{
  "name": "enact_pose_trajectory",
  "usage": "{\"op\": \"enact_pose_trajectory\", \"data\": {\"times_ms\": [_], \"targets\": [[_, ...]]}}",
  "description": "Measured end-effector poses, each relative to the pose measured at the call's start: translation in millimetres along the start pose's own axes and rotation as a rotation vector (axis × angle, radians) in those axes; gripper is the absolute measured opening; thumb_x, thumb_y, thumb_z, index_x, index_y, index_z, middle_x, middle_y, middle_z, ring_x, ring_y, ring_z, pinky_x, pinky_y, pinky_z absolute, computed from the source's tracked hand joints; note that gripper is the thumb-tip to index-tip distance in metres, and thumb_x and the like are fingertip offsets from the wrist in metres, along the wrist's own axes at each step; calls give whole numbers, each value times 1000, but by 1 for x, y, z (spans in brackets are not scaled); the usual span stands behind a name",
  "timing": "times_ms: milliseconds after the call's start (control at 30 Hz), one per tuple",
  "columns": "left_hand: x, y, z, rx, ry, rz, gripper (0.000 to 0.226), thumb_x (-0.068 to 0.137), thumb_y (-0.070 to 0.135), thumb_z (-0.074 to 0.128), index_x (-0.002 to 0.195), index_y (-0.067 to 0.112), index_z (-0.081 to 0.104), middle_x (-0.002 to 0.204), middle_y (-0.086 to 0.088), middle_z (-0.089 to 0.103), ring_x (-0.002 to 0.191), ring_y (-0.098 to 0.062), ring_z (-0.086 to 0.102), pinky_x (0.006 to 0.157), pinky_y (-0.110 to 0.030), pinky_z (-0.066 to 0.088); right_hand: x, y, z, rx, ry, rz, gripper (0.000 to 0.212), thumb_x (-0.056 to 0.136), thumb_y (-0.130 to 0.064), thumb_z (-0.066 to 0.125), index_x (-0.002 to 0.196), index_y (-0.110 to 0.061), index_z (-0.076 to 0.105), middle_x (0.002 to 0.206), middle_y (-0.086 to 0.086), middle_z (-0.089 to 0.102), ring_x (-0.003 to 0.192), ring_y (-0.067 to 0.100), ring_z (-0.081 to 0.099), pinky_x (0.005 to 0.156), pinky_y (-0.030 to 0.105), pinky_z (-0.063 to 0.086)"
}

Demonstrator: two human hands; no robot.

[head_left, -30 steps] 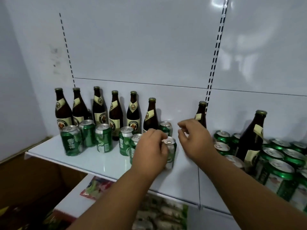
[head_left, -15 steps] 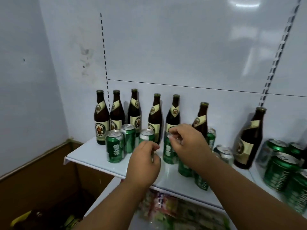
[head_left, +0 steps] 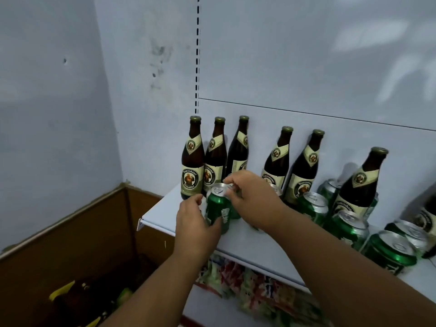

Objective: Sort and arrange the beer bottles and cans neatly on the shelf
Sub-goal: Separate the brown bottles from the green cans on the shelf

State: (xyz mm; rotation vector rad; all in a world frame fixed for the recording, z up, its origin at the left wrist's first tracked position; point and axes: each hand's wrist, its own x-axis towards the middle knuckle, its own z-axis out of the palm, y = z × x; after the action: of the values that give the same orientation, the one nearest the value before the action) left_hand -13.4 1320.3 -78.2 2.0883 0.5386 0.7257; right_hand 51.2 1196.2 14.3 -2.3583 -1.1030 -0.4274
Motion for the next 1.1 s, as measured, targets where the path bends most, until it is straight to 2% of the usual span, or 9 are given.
{"op": "enact_pose_trajectory", "data": {"times_ms": [133, 233, 333, 467, 567, 800, 900, 967, 1100], "targets": [[4, -3, -3, -56, -160, 54, 59, 74, 37, 83, 122, 37, 49, 109, 19, 52, 101, -2, 50, 83, -19, 44, 7, -4, 11, 2, -12, -2, 21, 96, -23, 54, 114, -19, 65, 112, -2, 59, 100, 12, 52, 88, 25, 42], [9, -1, -6, -24, -210, 86, 48, 77, 34, 81, 108, 41, 45, 98, 22, 53, 91, 0, 53, 73, -15, 41, 9, -8, 14, -48, -33, -24, 15, 93, -21, 58, 96, -13, 70, 100, 1, 61, 93, 15, 53, 87, 32, 47], [8, -2, -10, -96, -251, 58, 42, 82, 33, 78, 111, 42, 49, 98, 27, 55, 91, 9, 52, 70, -8, 38, 6, -6, 9, -16, -40, -10, 8, 90, -21, 63, 85, -18, 69, 92, -5, 57, 87, 11, 51, 81, 27, 45], [-8, 9, -12, -467, -290, -7, 30, 93, 30, 65, 122, 32, 56, 111, 14, 65, 102, -3, 62, 83, -23, 53, -7, -2, -12, 150, 93, 102, 9, 92, -26, 63, 89, -19, 69, 95, -8, 62, 86, 5, 56, 75, 19, 45], [-25, 33, -1, -776, -338, -135, 23, 101, 31, 49, 115, 20, 64, 104, -7, 73, 95, -22, 70, 79, -39, 56, -26, 1, -28, 291, 114, 217, 12, 96, -34, 58, 97, -25, 64, 86, -12, 60, 79, 3, 56, 68, 21, 43], [-88, 92, 57, -723, -423, 51, 27, 94, 45, 49, 105, 27, 66, 94, 0, 73, 90, -18, 69, 80, -43, 55, -111, 37, -87, 190, 187, 398, 24, 96, -45, 53, 106, -24, 61, 89, -1, 62, 80, 12, 58, 69, 31, 48], [-124, 114, 87, -666, -470, 133, 20, 101, 35, 49, 116, 29, 61, 102, 2, 69, 89, -4, 66, 77, -28, 55, -157, 58, -115, 186, 195, 455, 26, 92, -50, 57, 111, -32, 59, 84, -8, 59, 72, 2, 55, 61, 21, 43], [-150, 131, 105, -626, -500, 202, 24, 98, 44, 48, 119, 36, 57, 108, 9, 65, 95, 3, 61, 80, -22, 51, -189, 72, -138, 208, 182, 507, 23, 91, -50, 59, 110, -36, 58, 73, -9, 53, 58, 1, 49, 51, 14, 40], [-194, 165, 144, -570, -706, 272, 44, 87, 50, 66, 123, 54, 41, 119, 23, 59, 107, 11, 56, 84, -11, 47, -241, 105, -179, 201, 232, 564, 17, 87, -45, 67, 100, -37, 60, 76, -11, 55, 65, 3, 51, 63, 25, 48]]}}
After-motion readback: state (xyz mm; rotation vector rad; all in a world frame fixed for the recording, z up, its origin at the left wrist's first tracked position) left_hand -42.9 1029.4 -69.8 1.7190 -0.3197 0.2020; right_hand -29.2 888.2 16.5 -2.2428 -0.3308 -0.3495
